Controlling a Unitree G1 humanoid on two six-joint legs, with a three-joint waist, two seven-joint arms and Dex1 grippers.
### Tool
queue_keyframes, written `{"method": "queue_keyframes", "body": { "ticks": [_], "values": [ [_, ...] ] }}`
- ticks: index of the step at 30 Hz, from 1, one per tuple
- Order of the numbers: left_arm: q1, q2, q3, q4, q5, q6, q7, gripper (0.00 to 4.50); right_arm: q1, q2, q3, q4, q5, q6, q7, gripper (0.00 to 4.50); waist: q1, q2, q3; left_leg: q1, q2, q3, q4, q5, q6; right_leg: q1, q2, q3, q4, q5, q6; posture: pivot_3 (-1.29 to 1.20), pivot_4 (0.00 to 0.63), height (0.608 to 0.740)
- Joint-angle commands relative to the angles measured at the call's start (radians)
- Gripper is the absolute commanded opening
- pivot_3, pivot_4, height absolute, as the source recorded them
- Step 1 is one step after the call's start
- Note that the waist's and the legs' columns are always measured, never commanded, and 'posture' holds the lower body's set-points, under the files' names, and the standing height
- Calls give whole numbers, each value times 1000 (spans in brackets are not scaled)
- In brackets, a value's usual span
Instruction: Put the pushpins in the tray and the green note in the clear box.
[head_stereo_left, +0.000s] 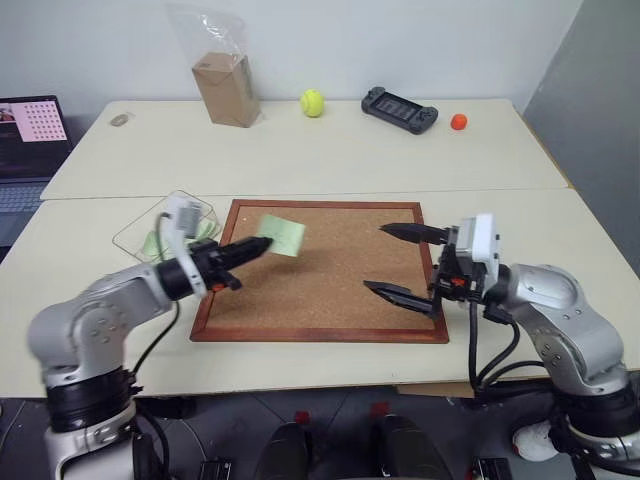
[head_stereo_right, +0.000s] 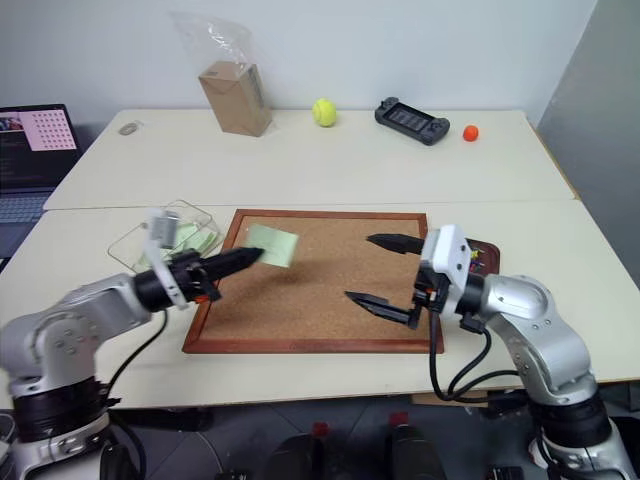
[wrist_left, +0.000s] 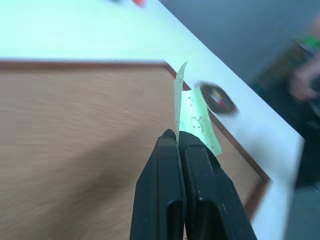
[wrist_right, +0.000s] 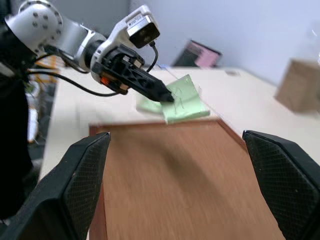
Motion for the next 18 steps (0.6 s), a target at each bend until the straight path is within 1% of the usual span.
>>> {"method": "queue_keyframes", "body": {
  "ticks": [1, 2, 3, 4, 6, 8, 11, 15, 18],
  "values": [
    [53, 18, 196, -105, 22, -58, 156, 27, -76, 69, 45, 67, -13, -40, 10, 4500, 1, 0, 0, 0, 0, 0, 0, 0, 0, 0, 0, 0, 0, 0, 0, 0, 150, 740],
    [76, 10, 268, -116, 50, -90, 212, 27, -90, 86, 58, 90, -18, -56, 25, 4500, 4, 0, 0, 0, 0, 0, 0, 0, 0, 0, 0, 0, 0, 0, 0, 0, 150, 740],
    [91, 5, 312, -121, 65, -112, 250, 27, -98, 97, 65, 105, -22, -68, 37, 4500, 6, 0, 0, 0, -1, 0, 0, 0, 0, 0, 0, -1, 0, 0, 0, 0, 150, 740],
    [126, -4, 352, -124, 113, -160, 291, 27, -105, 103, 73, 119, -21, -77, 57, 4500, 6, -1, 0, 0, -1, -1, 0, 0, -1, 0, -1, -1, 0, 0, -1, 0, 150, 740],
    [174, -17, 381, -123, 157, -216, 335, 27, -114, 110, 82, 137, -19, -88, 84, 4500, 5, -1, 0, 0, -1, 0, 0, 0, -1, 0, -1, -1, -1, 0, -1, 0, 150, 740],
    [210, -51, 357, -120, 172, -256, 355, 27, -123, 115, 90, 155, -20, -104, 111, 4500, 7, -1, -1, 0, -1, 0, 0, 0, -1, 0, -2, -1, -1, 0, -1, 0, 150, 740],
    [196, -107, 303, -57, 197, -331, 391, 27, -134, 124, 97, 180, -21, -119, 136, 4500, 16, -2, -1, 0, -3, 0, 0, 0, -1, 0, -3, -1, -1, 1, -1, 0, 150, 740],
    [151, -112, 168, 117, 258, -449, 345, 27, -142, 135, 110, 198, -35, -138, 151, 4500, 18, -3, -2, 0, -2, -3, 0, 1, -2, 1, -2, -6, -1, 3, -4, 0, 150, 740],
    [94, -95, 123, 219, 264, -499, 320, 27, -133, 128, 109, 201, -51, -148, 150, 4500, 11, -4, -2, 0, 0, -4, 0, 1, -2, 1, 0, -8, -1, 4, -6, 0, 150, 740]
  ]
}}
